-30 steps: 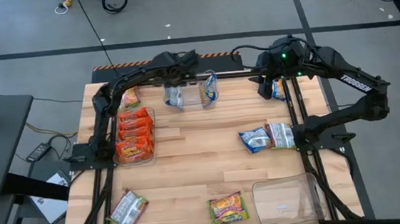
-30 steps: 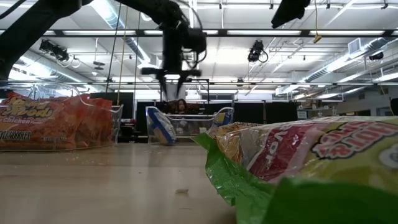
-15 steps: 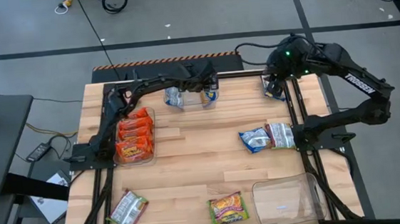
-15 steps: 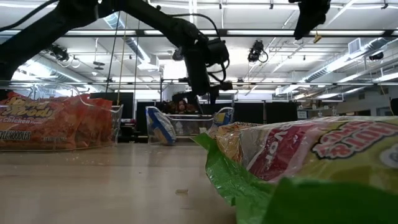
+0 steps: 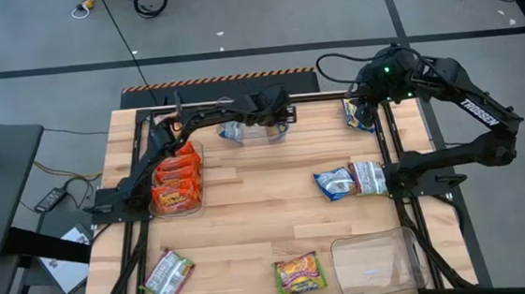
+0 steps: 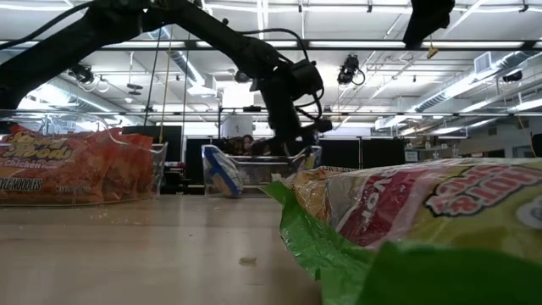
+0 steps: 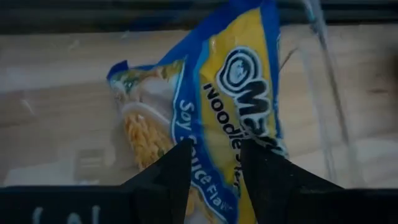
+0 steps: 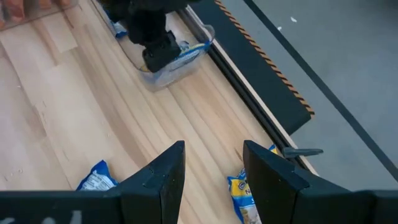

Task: Sort Maruchan noodles
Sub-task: Adjust the middle transparent bin

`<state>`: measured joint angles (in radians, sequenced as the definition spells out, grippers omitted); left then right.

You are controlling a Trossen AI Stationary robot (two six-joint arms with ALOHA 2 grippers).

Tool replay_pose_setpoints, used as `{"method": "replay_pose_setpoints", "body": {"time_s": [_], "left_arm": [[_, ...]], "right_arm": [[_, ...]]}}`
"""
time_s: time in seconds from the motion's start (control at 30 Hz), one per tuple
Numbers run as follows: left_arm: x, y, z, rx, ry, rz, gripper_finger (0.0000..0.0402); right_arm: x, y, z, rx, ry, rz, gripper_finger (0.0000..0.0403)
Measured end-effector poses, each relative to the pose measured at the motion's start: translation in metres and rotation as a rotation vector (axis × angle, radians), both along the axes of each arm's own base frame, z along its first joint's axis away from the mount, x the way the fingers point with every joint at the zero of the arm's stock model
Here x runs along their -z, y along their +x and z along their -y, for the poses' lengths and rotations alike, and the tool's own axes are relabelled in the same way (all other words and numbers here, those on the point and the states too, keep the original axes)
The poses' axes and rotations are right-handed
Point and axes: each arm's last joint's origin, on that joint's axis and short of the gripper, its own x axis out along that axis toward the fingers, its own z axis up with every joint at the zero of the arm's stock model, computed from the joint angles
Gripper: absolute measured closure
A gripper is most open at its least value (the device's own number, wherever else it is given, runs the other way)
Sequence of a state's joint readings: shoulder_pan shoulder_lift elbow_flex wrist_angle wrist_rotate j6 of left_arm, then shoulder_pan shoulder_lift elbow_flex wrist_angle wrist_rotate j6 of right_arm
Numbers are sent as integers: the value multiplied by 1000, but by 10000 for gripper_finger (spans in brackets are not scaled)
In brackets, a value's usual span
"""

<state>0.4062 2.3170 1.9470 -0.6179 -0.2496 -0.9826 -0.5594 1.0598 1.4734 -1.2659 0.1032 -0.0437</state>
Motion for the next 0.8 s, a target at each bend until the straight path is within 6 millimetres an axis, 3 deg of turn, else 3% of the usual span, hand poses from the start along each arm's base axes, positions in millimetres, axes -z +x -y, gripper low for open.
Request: {"method": "replay_pose_setpoints", "body": {"time_s": [0.4, 0.7, 0.8], "left_arm": [[-6, 15, -2, 98, 45, 147, 258], [-7, -22, -1, 129, -115, -226, 258], [1, -26, -3, 95, -121, -251, 258]], "right_arm": [[0, 1, 1, 0, 12, 19, 235], [-1, 1, 1, 33, 27, 48, 235], [-3, 3, 3, 32, 12, 74, 235]]}}
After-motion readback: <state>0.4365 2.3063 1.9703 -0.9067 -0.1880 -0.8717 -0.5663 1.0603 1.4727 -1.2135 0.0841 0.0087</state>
